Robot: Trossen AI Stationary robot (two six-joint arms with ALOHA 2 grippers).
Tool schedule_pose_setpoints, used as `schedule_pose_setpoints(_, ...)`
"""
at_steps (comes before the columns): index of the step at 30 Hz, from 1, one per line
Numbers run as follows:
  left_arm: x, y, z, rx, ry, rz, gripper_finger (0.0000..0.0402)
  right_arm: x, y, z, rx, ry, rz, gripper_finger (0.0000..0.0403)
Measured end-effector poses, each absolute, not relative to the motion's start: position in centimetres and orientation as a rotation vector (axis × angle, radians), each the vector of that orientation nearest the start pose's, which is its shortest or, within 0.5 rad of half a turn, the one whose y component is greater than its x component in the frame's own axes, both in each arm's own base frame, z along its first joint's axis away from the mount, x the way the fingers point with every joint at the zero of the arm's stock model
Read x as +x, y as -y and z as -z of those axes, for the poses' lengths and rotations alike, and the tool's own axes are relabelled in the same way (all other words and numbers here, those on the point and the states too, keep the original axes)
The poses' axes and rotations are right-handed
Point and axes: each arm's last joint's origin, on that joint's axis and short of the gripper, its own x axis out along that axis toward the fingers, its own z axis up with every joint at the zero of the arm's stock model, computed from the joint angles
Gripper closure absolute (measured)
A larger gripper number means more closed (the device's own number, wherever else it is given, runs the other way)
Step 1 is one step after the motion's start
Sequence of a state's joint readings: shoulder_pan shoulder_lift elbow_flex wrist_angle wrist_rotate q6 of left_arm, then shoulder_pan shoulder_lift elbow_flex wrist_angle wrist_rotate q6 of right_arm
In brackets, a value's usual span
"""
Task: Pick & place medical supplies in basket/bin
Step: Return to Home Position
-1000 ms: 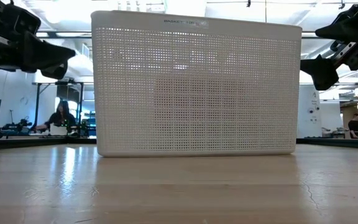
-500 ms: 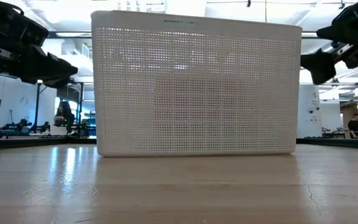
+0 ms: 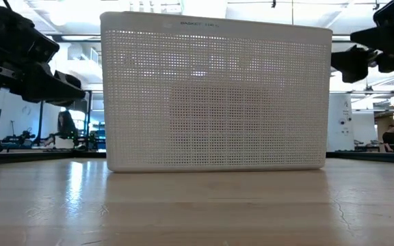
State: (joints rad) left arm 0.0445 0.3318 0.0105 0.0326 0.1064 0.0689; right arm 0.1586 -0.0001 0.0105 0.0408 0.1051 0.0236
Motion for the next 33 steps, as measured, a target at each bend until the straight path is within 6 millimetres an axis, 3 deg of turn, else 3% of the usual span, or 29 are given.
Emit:
schedule_pose_setpoints(7,11.59,-0.21,-13.76,0.043,-0.327,0.073,0.0402,9.61,-1.23,-17.0,-0.043,0.042,-0.052,0.0051)
schedule_pose_setpoints(33,11.71,-0.21,-13.39,0.04,-0.365,0.077,0.0402,9.68,-1.24,-16.91,-0.024,0.032,-0.052,0.0051)
